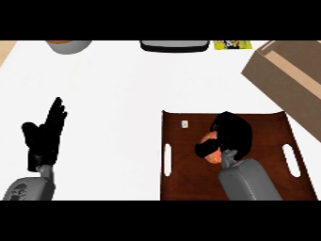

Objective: Pick the squash from the tray and place it in the cardboard box

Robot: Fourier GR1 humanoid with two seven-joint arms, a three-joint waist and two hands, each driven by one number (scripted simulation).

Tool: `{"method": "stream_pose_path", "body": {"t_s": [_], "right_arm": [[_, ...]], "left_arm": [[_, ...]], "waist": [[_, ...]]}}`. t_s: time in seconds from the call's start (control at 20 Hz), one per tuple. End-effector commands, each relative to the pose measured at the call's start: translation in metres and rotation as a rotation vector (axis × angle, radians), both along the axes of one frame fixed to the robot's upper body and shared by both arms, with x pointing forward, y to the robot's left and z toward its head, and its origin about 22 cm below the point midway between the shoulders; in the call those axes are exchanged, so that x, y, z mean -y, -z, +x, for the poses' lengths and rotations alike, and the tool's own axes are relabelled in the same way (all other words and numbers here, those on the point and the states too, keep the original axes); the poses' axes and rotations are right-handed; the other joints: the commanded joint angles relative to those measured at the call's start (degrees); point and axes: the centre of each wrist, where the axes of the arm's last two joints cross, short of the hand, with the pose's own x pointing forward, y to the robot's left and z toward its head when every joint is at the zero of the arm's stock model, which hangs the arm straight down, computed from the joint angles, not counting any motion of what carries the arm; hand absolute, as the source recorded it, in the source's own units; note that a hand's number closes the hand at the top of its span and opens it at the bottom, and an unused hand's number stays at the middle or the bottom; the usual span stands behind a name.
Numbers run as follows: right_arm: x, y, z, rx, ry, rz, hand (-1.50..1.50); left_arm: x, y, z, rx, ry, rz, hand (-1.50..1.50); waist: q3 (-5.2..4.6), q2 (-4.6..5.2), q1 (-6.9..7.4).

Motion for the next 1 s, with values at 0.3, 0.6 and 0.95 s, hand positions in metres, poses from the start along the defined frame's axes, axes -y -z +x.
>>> {"method": "stream_pose_path", "body": {"t_s": [0.3, 0.6, 0.95], "right_arm": [[-0.025, -0.074, 0.023, 0.136, -0.132, -0.083, 1.5], [-0.04, -0.137, 0.001, 0.359, -0.096, -0.081, 1.5], [-0.003, -0.197, -0.012, 0.484, -0.003, -0.095, 1.5]], "left_arm": [[0.009, 0.017, -0.013, -0.02, -0.018, -0.009, 0.0], [0.003, 0.005, -0.002, -0.002, -0.018, -0.011, 0.0], [-0.004, -0.002, -0.013, -0.011, -0.018, -0.017, 0.0]], "waist": [[-0.01, -0.23, -0.56], [-0.02, -0.37, -0.86], [0.0, -0.36, -0.74]]}}
